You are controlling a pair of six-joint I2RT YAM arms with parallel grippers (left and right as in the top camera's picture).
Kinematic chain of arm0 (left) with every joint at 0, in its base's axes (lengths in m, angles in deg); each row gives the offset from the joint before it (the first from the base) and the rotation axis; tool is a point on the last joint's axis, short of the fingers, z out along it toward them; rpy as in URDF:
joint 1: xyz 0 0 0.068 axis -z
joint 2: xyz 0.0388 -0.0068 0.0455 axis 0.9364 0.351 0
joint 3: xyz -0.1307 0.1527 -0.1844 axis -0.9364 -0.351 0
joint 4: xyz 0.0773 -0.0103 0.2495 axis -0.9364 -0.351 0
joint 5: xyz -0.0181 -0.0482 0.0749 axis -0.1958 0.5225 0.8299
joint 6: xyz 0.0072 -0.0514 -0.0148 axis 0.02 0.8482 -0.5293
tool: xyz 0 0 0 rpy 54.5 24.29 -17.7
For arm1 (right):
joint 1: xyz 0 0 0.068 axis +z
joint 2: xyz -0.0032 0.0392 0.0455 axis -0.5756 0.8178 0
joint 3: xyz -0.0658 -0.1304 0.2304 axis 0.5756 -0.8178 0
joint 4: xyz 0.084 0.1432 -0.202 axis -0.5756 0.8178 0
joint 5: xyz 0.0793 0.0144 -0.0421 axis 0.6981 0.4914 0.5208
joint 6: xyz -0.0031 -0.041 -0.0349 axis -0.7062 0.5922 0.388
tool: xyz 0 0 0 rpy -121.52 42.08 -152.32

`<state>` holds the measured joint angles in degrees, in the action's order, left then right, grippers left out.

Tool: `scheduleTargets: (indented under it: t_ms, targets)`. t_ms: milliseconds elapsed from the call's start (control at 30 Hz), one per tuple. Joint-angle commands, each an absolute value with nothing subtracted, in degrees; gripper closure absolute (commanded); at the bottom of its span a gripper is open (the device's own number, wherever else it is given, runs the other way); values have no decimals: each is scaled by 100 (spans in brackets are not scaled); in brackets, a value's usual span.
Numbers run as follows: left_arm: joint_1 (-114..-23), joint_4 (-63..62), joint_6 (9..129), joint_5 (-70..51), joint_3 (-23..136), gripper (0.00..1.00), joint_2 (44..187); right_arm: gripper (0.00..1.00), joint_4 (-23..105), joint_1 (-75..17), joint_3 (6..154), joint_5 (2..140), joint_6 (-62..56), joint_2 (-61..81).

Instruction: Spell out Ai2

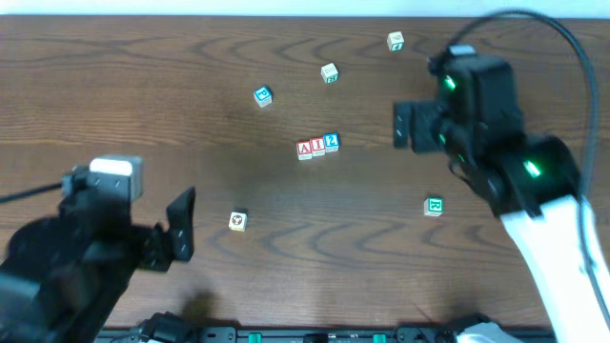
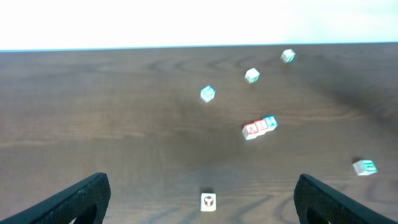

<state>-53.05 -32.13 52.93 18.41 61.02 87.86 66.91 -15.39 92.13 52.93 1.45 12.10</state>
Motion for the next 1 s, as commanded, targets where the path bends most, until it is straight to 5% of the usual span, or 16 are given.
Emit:
scheduleTargets:
  t_ms: [0,567,967]
  targets:
    - [-5281,-3405,4976,1688,6495,4,8493,1,6945,-1377,9274,5050,327,430]
    - [-5283,-4114,4799,1133,6572,4,6817,1,8385,-1069,8284,4976,-237,-2940]
    - [-5283,-1941,5365,2562,3916,5,6819,1,4919,-1069,5178,5889,314,-3734]
